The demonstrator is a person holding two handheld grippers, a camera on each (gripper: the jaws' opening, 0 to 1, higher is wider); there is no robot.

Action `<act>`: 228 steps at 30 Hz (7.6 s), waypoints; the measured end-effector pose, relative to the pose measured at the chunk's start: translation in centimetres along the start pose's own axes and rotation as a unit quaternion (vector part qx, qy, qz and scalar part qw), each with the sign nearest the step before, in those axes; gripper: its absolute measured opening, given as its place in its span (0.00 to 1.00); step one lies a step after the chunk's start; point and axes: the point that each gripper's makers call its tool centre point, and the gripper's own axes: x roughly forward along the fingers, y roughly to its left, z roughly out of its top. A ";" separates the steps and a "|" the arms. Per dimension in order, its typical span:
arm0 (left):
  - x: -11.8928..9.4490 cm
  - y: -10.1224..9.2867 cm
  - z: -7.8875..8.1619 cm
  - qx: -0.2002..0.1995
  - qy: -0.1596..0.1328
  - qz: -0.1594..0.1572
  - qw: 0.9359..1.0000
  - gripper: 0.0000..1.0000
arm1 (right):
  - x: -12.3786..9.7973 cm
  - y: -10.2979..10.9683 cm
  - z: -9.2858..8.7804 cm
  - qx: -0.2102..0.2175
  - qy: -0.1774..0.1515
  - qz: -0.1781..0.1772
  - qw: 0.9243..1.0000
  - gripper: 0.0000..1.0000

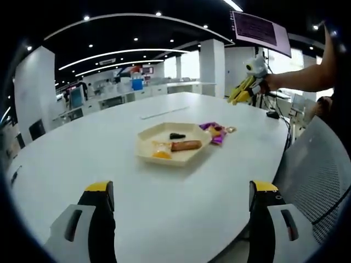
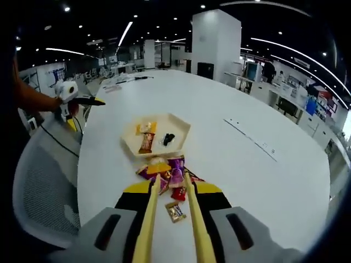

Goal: Place the target food into the container with the food tongs after gripping and lifting it, then release it inside without dropping or visibly crushing the food.

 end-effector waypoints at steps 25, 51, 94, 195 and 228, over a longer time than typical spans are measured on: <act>0.1 -0.2 -0.5 0.010 0.013 -0.002 1.000 0.99 | 1.0 -0.2 -4.6 -0.009 0.024 0.021 0.999 0.27; 0.1 0.1 -0.8 0.004 0.022 0.002 1.000 0.99 | 4.6 0.2 -8.2 -0.054 0.090 0.045 0.993 0.26; 0.2 -0.2 -0.7 0.012 0.018 -0.003 1.000 0.99 | 3.5 -2.4 -6.6 0.054 0.129 -0.041 0.989 0.19; -0.1 0.3 0.0 0.010 0.000 0.007 1.000 1.00 | 16.6 3.1 12.7 -0.023 0.089 0.035 0.995 0.24; -0.1 0.3 0.1 0.013 -0.001 0.008 1.000 1.00 | 9.5 1.5 10.3 -0.020 0.032 0.029 0.999 0.27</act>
